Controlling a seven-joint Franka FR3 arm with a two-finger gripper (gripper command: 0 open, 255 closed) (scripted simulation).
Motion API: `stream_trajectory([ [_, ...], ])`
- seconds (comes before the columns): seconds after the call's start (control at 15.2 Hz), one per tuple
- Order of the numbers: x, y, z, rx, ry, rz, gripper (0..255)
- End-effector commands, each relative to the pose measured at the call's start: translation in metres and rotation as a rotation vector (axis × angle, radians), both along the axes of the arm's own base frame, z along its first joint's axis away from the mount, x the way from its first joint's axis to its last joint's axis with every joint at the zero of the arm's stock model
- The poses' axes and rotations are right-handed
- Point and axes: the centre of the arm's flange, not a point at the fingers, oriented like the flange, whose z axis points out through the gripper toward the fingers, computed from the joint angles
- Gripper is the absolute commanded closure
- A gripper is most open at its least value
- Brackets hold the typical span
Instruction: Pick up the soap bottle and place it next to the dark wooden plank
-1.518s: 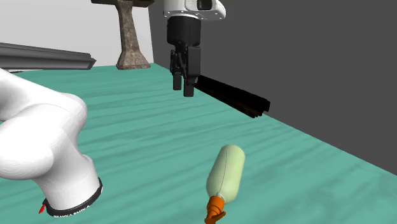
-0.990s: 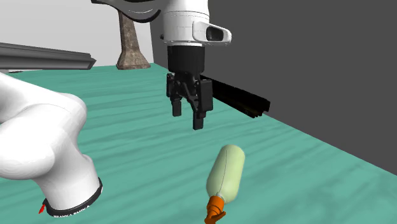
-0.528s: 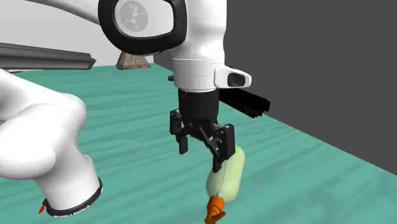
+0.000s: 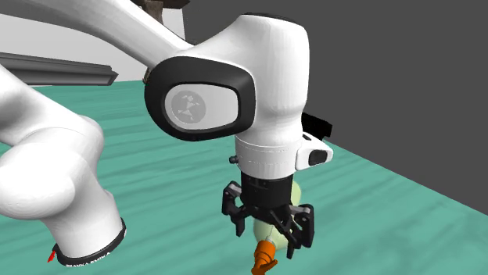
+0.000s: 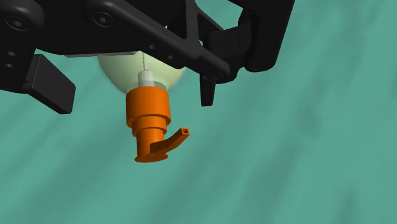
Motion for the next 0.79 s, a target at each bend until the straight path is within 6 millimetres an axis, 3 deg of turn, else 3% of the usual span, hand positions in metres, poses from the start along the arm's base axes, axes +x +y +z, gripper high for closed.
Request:
stream_trajectory([
  [0.0,-0.001,-0.002,-0.011,0.000,-0.002,0.005,0],
  [0.26,0.000,-0.002,-0.030,0.000,-0.002,0.005,0],
  [0.73,0.000,-0.002,-0.030,0.000,-0.002,0.005,0],
])
